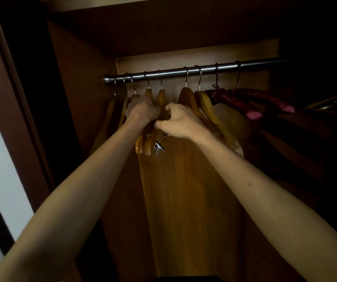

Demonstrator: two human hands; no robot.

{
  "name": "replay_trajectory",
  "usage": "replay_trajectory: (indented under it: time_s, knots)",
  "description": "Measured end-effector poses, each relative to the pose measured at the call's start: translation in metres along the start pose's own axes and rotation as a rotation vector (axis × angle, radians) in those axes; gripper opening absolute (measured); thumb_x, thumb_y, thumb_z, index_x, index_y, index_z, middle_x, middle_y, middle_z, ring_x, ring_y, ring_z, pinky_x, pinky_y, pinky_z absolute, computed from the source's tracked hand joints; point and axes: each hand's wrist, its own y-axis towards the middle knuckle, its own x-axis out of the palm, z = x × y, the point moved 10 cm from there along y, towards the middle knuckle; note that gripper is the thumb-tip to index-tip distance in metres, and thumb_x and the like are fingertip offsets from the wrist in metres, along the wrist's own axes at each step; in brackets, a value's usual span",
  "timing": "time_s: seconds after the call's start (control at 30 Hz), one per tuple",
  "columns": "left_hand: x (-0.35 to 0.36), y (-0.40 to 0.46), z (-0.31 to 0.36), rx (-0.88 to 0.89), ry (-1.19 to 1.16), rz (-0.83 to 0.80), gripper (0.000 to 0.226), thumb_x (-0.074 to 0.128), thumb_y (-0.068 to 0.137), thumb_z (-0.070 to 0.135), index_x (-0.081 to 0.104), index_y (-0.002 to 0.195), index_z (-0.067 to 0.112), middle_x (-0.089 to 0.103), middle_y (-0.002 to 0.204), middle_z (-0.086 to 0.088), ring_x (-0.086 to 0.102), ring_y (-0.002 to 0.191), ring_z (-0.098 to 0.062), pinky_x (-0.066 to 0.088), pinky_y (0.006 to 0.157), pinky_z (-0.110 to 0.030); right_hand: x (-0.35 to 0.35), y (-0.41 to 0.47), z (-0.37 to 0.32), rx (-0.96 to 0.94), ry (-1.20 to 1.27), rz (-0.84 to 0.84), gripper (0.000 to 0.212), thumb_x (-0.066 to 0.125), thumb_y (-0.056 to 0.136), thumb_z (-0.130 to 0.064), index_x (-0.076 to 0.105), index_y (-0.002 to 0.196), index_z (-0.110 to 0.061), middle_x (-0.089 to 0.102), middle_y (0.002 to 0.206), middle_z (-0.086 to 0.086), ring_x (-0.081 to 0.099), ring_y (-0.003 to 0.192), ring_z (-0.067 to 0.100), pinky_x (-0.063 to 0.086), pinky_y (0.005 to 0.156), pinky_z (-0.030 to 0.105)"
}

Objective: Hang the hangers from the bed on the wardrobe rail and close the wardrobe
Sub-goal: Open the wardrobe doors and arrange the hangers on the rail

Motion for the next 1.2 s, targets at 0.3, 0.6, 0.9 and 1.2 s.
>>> replay_trajectory:
  time_s: [0.3,0.6,0.9,1.2]
  knots:
    - [0.047,-0.014,-0.011,-0.151,-0.617,-0.394,0.038,0.054,0.101,0.042,0.060,0.125,0.012,0.065,0.124,-0.008,0.061,0.104,-0.026,0.052,0.092,-0.041,0.056,0.000,0.001,0.155,-0.021,-0.115,0.098,0.077,0.081,-0.044,0.025,0.153,-0.004,0.066,0.122,0.013,0.068,0.102,0.025,0.046,0.057,0.026]
    - [0.068,-0.012,-0.001,-0.226,-0.957,-0.465,0.034,0.050,0.106,0.023,0.058,0.133,0.006,0.062,0.106,-0.007,0.057,0.082,-0.018,0.046,0.075,-0.035,0.043,0.002,0.019,0.208,0.013,0.049,0.070,0.067,0.085,-0.013,0.033,0.146,-0.010,0.050,0.139,0.016,0.053,0.127,0.035,0.051,0.096,0.041]
    - [0.069,0.022,0.016,-0.254,-0.963,-0.437,0.044,0.048,0.105,0.028,0.046,0.145,0.012,0.060,0.130,-0.013,0.062,0.109,-0.028,0.053,0.093,-0.043,0.006,0.028,0.000,0.203,0.040,-0.034,0.032,0.063,0.084,-0.006,0.057,0.116,-0.006,0.054,0.091,0.004,0.057,0.091,0.020,0.044,0.062,0.028]
    - [0.164,-0.041,-0.011,-0.352,-1.095,-0.504,0.022,0.072,0.091,0.031,0.066,0.101,0.013,0.068,0.096,-0.007,0.063,0.081,-0.021,0.051,0.072,-0.030,0.058,-0.038,0.074,0.248,0.137,-0.123,0.052,0.065,0.088,-0.016,0.048,0.136,-0.019,0.059,0.117,0.005,0.057,0.119,0.027,0.043,0.084,0.028]
